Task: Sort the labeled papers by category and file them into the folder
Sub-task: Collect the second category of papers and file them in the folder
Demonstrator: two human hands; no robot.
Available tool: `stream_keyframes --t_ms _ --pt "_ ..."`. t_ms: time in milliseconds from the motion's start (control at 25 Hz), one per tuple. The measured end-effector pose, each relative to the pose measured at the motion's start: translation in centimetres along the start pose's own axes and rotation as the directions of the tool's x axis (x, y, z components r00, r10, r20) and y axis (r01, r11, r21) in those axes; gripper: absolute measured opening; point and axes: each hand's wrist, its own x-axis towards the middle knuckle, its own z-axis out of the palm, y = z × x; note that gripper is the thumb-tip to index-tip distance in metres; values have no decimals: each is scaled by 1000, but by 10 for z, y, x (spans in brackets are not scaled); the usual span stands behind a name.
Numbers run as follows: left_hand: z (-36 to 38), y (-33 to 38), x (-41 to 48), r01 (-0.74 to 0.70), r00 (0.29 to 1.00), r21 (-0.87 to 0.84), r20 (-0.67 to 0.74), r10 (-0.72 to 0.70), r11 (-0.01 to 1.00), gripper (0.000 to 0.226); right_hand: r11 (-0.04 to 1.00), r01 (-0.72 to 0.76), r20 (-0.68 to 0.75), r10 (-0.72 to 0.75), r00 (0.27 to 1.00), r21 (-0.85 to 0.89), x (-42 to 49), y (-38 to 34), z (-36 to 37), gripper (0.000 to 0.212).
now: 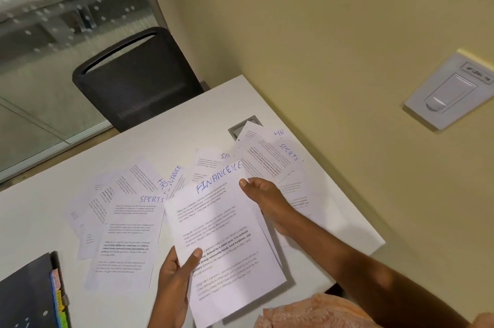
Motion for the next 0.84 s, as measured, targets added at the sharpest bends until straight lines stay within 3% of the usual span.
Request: stream_keyframes --t_ms 80,160,280,400,480,600,840 --pt "-5 -6 -1 1 1000 10 -29 -1 1000 41 993 -104 -55 101 993 -56 6 22 -19 52" --pt "-12 -12 0 -5 996 45 -90 9 999 41 951 -224 -247 169 954 -215 10 53 -48 70" --pt "-24 -20 -3 11 988 41 -153 -4 999 39 739 -425 -565 74 822 -522 11 103 -96 94" --pt "-30 -25 -11 16 979 30 -205 -9 999 40 579 -634 -757 43 652 -513 -4 122 -124 97" --pt "-34 -29 -14 14 972 29 -233 -7 999 40 564 -669 -781 66 621 -485 -6 136 -132 104" --pt "-37 -33 -20 32 964 55 -264 -16 998 39 560 -646 -752 60 656 -519 0 153 -133 103" --pt "-34 -34 -17 49 961 75 -277 -26 996 38 724 -546 -732 84 676 -421 12 153 -129 80"
